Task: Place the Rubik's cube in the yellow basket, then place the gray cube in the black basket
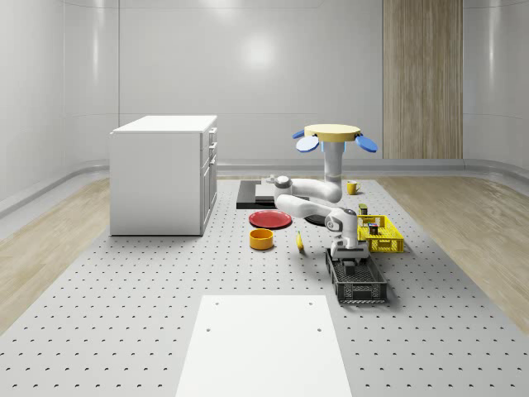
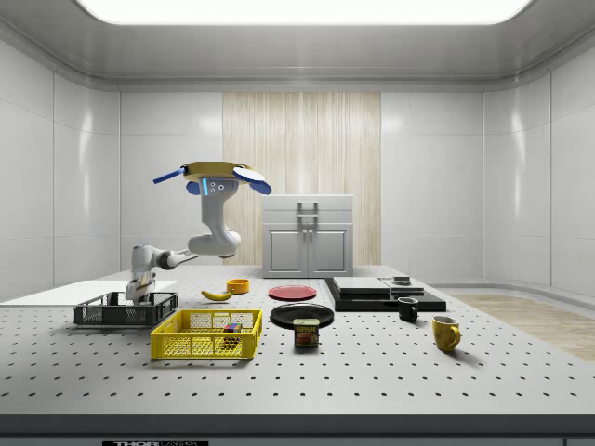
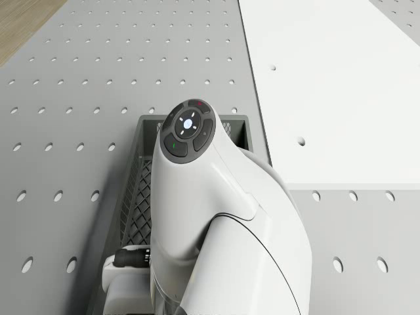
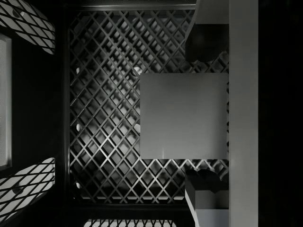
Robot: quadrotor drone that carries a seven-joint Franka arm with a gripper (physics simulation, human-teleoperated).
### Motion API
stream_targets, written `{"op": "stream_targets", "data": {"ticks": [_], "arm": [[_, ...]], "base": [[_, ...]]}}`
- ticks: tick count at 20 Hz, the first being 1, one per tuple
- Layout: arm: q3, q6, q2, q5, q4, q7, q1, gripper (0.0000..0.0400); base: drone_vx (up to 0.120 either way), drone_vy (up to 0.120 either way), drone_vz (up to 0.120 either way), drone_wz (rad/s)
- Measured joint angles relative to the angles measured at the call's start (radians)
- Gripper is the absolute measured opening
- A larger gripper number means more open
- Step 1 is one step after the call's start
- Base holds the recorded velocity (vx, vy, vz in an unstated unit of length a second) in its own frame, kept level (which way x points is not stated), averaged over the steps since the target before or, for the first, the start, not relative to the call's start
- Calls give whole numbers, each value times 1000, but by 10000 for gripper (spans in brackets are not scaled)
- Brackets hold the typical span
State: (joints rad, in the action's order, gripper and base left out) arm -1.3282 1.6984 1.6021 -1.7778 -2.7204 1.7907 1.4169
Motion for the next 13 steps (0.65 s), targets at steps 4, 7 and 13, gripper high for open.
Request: {"op": "stream_targets", "data": {"ticks": [4, 7, 13], "arm": [[-40, -18, -1, 36, -10, -2, -9, 383], [-66, -29, -1, 59, -15, -3, -13, 392], [-88, -38, 0, 79, -18, -4, -16, 398]], "base": [[0, 0, 0, 0], [0, 0, 0, 0], [0, 0, 0, 0]]}}
